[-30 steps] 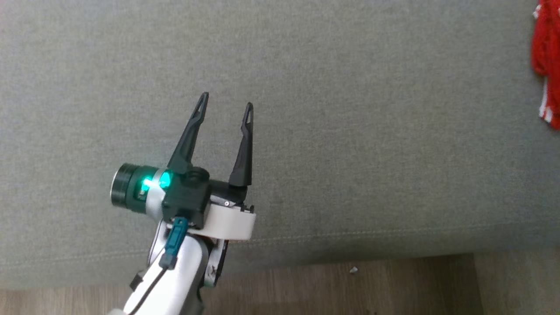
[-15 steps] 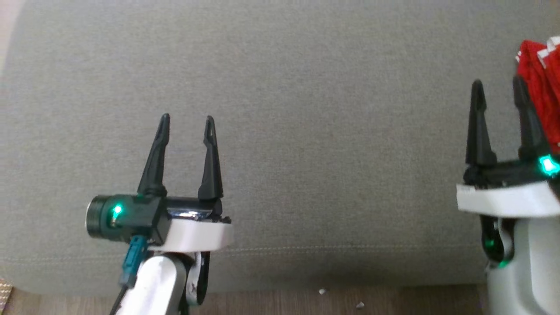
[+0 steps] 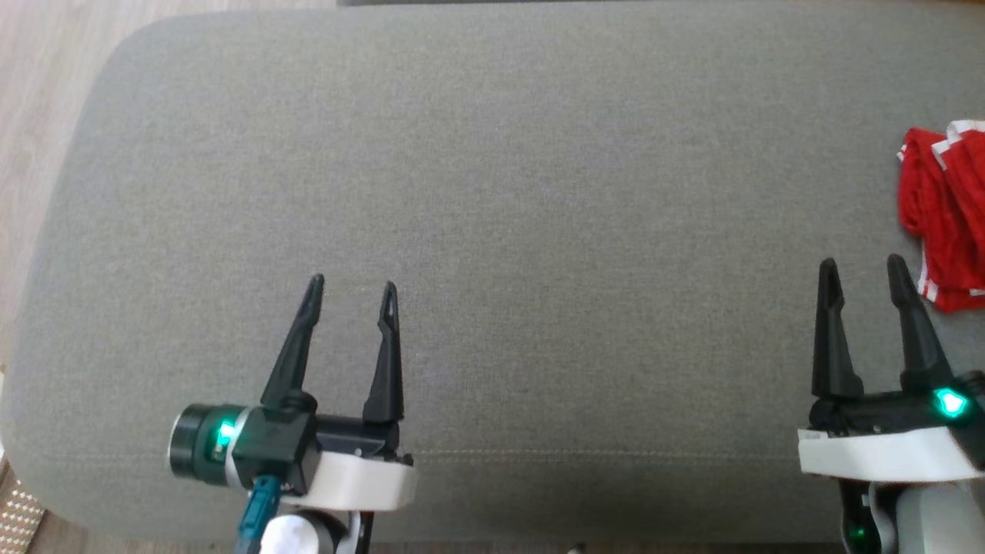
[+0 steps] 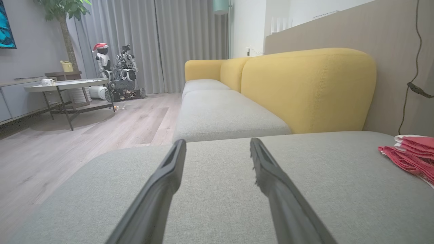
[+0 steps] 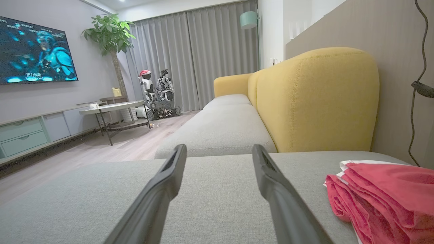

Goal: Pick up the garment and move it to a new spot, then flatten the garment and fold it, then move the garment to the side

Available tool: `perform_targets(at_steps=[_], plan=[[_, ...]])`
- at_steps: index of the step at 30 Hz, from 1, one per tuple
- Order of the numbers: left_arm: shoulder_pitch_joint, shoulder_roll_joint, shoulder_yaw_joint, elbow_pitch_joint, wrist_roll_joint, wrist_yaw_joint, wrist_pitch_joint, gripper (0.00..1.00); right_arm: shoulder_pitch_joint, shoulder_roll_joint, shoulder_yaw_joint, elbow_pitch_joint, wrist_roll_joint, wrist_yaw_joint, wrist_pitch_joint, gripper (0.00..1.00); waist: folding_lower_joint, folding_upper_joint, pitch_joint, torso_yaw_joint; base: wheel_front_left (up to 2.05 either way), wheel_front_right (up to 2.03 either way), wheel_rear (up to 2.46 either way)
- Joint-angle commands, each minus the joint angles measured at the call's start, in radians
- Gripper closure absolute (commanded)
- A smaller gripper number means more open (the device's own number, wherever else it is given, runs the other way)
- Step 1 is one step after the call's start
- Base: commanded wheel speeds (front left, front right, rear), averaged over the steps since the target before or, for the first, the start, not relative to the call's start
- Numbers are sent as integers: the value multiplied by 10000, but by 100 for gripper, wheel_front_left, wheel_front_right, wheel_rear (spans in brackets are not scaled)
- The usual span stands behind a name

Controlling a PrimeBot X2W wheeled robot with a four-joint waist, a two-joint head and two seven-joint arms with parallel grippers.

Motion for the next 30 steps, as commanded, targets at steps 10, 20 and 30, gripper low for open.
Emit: perform_targets(at_steps=[10,20,30], plan=[[60,1,360,-84,143,-325,-51,0,111,163,270,-237,-23,33,-81,0,0,-1,-312,-100,0,0,0],[187,-27,440,29,138,-411,-51,0,227,188,259,-231,-46,33,-81,0,0,-1,-405,-152,0,0,0],[207,-63,497,138,108,-397,-51,0,235,160,281,-288,-94,33,-81,0,0,-1,-369,-196,0,0,0]])
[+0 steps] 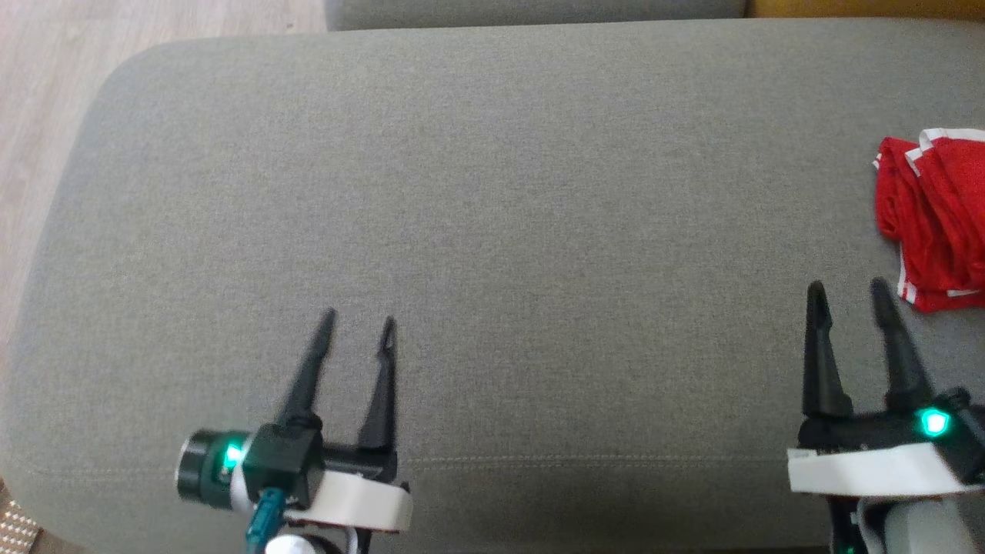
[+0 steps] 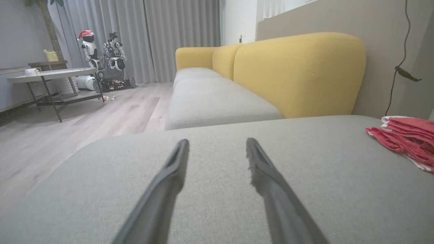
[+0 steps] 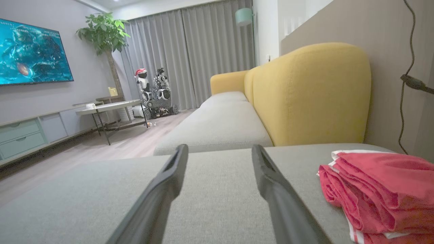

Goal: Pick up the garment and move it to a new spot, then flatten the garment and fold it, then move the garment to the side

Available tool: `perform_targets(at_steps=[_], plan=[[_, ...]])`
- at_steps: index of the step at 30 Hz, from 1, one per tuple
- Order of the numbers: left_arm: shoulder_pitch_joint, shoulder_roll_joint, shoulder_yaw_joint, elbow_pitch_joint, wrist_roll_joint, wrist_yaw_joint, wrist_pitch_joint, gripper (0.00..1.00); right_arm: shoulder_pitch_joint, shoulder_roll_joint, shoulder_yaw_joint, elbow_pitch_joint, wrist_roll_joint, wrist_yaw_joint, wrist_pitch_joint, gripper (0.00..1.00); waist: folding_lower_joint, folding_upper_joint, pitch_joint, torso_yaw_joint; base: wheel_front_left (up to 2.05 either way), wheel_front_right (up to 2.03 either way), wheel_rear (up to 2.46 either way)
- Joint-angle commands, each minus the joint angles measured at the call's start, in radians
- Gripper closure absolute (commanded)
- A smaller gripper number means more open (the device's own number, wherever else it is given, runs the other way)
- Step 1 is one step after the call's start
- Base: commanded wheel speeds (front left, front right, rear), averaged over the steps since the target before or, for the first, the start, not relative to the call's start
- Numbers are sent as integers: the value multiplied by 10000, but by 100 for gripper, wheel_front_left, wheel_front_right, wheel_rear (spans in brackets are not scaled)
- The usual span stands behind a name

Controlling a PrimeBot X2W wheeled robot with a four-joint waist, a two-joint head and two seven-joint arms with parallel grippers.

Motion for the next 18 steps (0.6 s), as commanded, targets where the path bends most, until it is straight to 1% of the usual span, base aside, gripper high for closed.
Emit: perform_targets(at_steps=[1,4,18], plan=[[2,0,-7,51,-7,0,0,100,4,0,2,59,3,0,2,100,0,-1,-1,-1,0,0,0],[141,4,-41,553,-34,0,14,100,134,2,18,574,36,0,8,100,0,-1,3,-4,0,0,0],[-38,107,369,822,-2057,-336,324,100,-35,-111,3,726,1988,4,316,100,0,-1,-98,-99,0,0,0]])
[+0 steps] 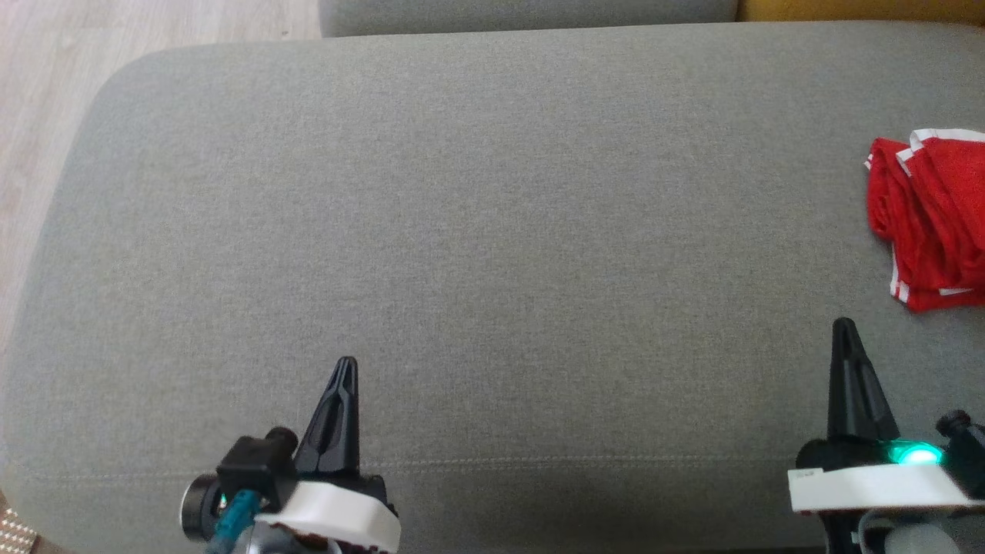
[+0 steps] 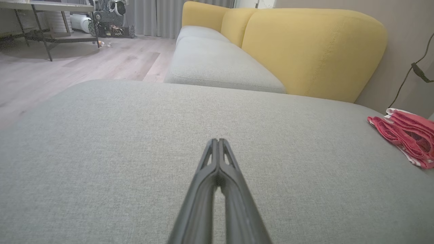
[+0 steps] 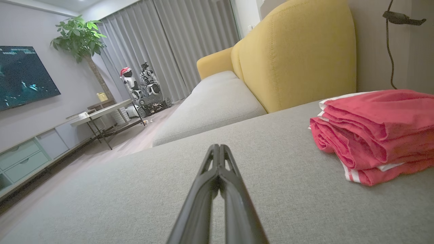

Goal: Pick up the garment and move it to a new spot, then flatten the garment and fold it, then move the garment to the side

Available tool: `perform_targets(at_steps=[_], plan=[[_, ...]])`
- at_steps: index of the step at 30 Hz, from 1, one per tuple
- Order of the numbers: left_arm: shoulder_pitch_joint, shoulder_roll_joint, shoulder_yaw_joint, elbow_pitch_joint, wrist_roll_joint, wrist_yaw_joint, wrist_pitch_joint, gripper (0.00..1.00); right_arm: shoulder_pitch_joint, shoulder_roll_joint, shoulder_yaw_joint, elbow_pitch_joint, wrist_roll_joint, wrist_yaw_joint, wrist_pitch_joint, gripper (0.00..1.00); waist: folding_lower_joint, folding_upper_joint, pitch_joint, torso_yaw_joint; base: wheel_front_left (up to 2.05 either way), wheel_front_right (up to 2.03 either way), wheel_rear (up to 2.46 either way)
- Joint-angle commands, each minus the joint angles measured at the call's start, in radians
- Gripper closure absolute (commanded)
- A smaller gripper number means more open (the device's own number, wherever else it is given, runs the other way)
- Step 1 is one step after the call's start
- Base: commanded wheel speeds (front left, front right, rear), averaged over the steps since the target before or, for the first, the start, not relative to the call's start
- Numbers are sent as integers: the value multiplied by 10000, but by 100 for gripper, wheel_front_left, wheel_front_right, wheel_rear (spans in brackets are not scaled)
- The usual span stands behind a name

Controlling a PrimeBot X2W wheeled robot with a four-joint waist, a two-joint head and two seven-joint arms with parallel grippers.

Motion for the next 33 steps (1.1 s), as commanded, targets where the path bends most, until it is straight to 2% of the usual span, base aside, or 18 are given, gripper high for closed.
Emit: perform_targets(at_steps=[1,33], plan=[[-438,63,217,-257,-304,-86,68,100,-352,-111,-10,-279,365,6,49,100,0,-1,-9,-7,0,0,0],[-897,184,1172,449,-4377,-845,815,100,-721,-236,-183,74,4272,14,801,100,0,-1,-219,-200,0,0,0]])
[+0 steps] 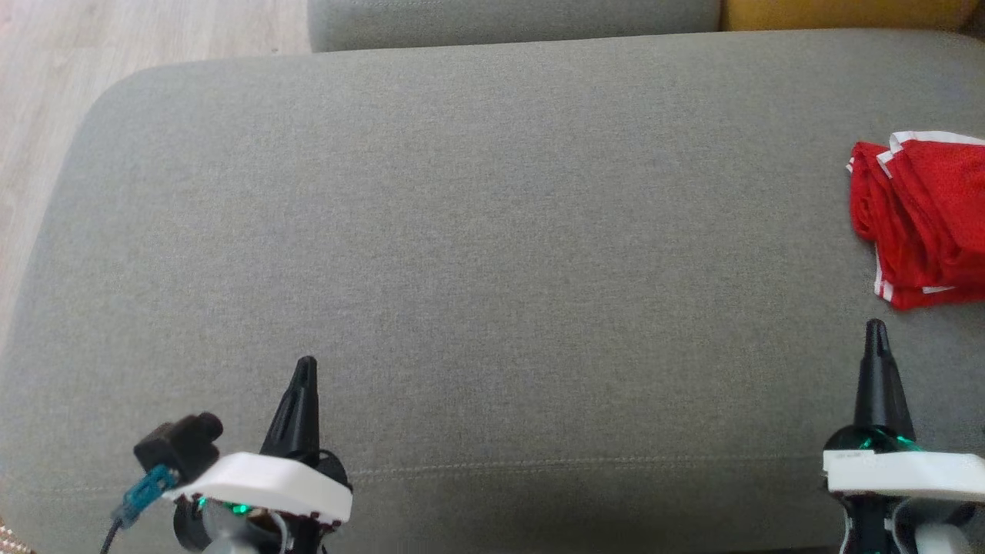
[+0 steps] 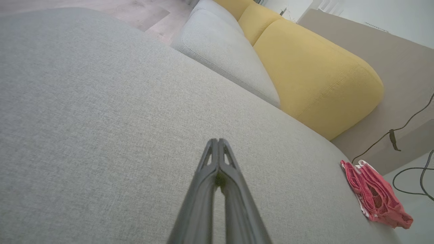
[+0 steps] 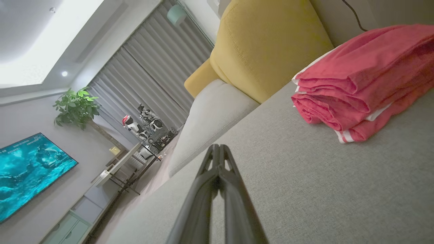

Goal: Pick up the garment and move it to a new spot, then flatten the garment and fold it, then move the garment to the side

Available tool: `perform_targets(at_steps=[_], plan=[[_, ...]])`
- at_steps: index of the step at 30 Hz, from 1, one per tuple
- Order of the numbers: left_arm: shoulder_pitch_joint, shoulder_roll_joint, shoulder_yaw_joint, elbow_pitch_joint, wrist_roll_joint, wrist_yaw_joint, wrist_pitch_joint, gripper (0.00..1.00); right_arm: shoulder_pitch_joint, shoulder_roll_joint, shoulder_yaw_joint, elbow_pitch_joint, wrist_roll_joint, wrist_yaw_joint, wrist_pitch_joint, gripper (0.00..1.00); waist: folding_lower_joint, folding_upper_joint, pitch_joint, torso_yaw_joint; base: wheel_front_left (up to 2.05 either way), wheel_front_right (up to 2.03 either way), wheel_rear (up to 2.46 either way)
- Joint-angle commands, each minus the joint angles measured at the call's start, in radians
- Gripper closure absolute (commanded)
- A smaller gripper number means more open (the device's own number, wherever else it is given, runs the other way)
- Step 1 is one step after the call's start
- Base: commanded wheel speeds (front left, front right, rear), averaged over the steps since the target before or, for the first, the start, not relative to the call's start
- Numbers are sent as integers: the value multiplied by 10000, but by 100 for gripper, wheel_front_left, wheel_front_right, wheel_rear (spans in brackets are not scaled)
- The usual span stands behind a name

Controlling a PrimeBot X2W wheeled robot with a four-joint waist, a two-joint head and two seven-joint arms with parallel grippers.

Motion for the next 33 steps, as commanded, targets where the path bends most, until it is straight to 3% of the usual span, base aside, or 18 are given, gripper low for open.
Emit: perform_targets(at_steps=[1,33], plan=[[-514,115,274,-239,-303,-102,61,100,-486,-186,41,-267,321,15,84,100,0,-1,-9,-8,0,0,0],[-941,137,1370,411,-4258,-840,914,100,-856,-219,-258,90,4121,23,939,100,0,-1,-218,-201,0,0,0]])
